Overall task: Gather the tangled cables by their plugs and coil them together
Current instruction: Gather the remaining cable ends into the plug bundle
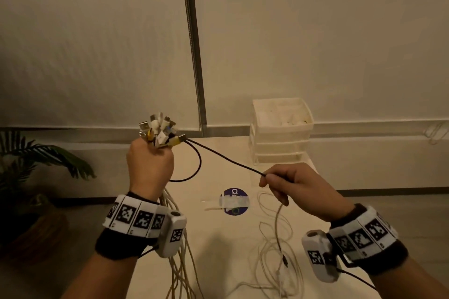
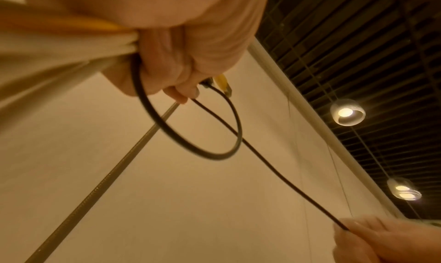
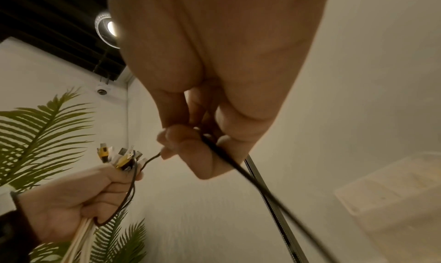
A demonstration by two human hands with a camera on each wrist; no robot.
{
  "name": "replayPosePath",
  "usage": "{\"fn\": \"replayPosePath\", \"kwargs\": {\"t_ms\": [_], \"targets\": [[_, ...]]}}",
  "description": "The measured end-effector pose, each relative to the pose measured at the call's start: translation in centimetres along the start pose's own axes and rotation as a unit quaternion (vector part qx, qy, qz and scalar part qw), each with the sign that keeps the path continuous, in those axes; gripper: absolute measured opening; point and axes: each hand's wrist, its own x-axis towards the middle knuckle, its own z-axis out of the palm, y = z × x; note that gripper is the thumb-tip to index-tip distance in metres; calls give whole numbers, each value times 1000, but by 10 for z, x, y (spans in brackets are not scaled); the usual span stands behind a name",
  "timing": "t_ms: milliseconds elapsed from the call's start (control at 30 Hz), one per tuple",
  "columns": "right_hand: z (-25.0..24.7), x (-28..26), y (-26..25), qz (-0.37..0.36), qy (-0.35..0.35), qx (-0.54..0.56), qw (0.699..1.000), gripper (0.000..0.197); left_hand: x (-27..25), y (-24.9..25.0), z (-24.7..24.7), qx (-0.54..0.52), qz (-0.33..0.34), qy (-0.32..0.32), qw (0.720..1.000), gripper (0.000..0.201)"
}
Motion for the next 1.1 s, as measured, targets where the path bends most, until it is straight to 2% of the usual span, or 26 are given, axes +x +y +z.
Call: {"fn": "replayPosePath", "kwargs": {"t_ms": [133,233,267,367,433,500,600,700,767,867,933,1033,1100], "targets": [[-7,-11,16,22,-18,-44,999,23,18,-9,-19,19,-46,14,999,18],[-15,-20,33,54,39,-31,997,26,23,-13,-32,27,-74,21,997,10],[-16,-20,36,63,59,-7,996,27,21,-12,-31,40,-49,0,998,8],[-11,-15,35,91,101,66,989,27,-3,4,-22,37,53,-133,989,13],[-7,-9,28,94,119,38,988,26,-22,22,-18,-12,108,-225,968,28],[-4,-5,20,79,130,-43,987,25,-40,36,-14,-57,153,-312,936,43],[3,-5,4,54,126,-93,986,24,-56,43,-1,-86,224,-353,904,46],[12,-8,-14,40,94,-34,994,24,-61,38,16,-41,254,-373,891,22],[15,-10,-27,28,71,12,997,25,-64,35,26,8,271,-363,891,14],[15,-13,-37,15,49,33,998,25,-64,32,29,0,257,-311,915,18],[9,-16,-36,16,41,51,998,26,-56,28,25,-27,222,-250,942,23],[-2,-28,-27,30,37,105,993,26,-34,16,12,-78,128,-177,973,36],[-2,-36,-18,44,14,129,991,26,-26,10,6,-58,144,-157,975,31]]}}
